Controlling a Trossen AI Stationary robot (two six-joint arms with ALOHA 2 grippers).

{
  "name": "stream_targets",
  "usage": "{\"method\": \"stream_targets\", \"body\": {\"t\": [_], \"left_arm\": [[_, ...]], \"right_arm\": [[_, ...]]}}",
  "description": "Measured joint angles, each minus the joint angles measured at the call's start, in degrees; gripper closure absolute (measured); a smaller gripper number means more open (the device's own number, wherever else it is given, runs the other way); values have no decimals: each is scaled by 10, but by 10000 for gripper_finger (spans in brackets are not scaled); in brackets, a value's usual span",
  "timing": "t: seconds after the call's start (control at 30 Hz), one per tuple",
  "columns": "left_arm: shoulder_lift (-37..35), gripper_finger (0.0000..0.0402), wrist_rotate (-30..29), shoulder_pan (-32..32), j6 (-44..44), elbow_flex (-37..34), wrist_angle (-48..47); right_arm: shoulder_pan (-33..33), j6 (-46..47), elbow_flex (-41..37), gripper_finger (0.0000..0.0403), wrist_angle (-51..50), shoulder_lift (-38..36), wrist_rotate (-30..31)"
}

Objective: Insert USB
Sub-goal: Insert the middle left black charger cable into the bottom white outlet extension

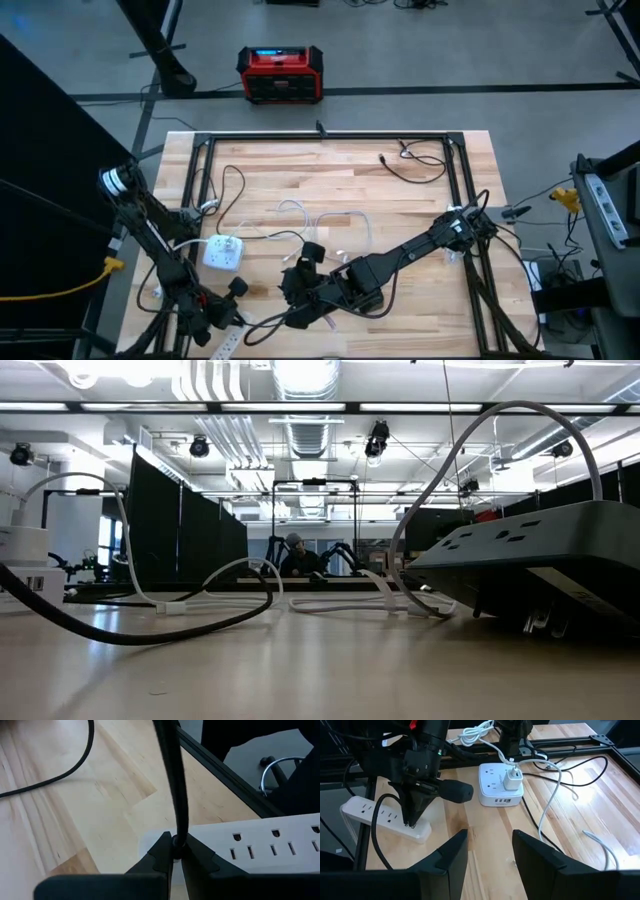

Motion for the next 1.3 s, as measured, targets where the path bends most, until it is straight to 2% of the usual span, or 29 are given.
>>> {"method": "stream_targets", "body": {"t": [0.17,0.3,0.43,0.6,0.77,0.83,0.97,1.07,1.2,1.3], "left_arm": [[-8,388,7,2,-1,1,-3],[-27,388,11,2,-1,14,-40],[-43,388,12,3,-2,38,-114],[-54,388,9,5,-2,67,-203],[-55,388,7,10,-1,103,-266],[-56,388,24,17,-1,112,-276],[-60,388,88,40,-1,121,-283],[-65,388,156,66,6,121,-283],[-71,388,284,110,30,121,-281],[-75,388,379,142,52,121,-270]], "right_arm": [[0,2,0,259,0,0,0],[0,4,0,255,0,0,1],[0,13,-1,258,0,0,28],[0,14,-6,270,7,0,29],[0,-14,-22,280,20,11,2],[0,-29,-27,284,20,18,-7],[0,-75,-28,292,51,27,-18],[0,-153,-28,298,99,32,-78],[4,-285,-28,309,171,40,-179],[9,-375,-28,318,202,49,-219]]}}
